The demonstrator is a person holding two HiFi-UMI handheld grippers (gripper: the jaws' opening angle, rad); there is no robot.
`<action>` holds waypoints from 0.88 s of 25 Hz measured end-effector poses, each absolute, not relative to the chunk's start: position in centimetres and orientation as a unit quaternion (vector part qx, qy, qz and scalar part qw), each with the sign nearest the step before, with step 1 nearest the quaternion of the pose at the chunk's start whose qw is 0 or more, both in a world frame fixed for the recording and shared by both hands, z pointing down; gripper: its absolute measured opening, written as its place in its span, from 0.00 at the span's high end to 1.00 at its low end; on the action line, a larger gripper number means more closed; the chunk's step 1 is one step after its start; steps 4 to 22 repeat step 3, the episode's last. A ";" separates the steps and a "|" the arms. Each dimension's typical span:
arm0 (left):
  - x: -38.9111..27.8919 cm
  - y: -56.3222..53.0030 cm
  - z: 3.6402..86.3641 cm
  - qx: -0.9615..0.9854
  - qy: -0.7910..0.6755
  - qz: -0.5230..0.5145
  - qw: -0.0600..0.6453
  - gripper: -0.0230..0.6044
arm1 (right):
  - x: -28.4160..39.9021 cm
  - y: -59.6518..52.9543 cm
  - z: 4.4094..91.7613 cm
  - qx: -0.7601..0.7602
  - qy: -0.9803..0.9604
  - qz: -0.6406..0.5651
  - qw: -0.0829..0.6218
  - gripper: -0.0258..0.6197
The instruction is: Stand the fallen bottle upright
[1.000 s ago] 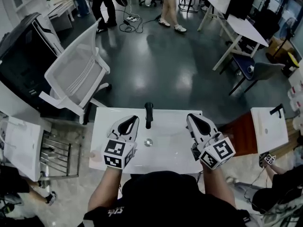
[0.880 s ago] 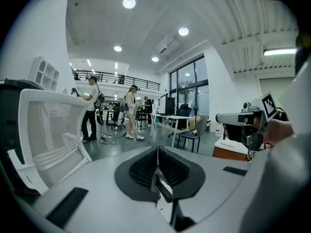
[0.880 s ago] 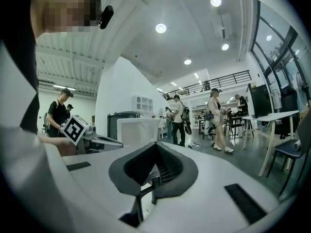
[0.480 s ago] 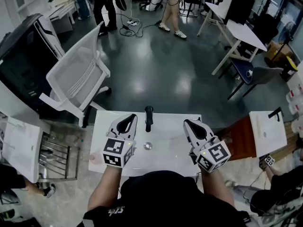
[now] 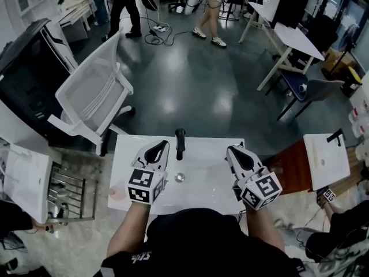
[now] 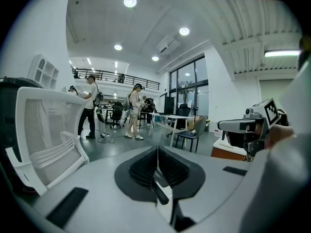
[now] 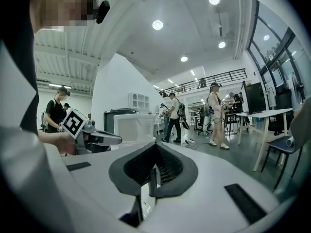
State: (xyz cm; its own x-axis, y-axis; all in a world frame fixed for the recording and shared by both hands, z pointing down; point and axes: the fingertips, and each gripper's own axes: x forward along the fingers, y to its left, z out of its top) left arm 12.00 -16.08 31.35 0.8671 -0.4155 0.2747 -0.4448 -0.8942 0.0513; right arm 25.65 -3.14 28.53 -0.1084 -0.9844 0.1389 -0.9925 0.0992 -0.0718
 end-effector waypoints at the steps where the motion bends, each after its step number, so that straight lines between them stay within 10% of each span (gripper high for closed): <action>1: 12.0 -16.0 31.4 0.965 -0.222 0.130 0.057 0.93 | 25.7 -3.0 28.6 0.668 -0.740 0.075 0.027 0.94; 22: 12.1 -15.7 31.4 0.965 -0.220 0.132 0.058 0.93 | 25.8 -2.8 28.6 0.671 -0.737 0.077 0.026 0.94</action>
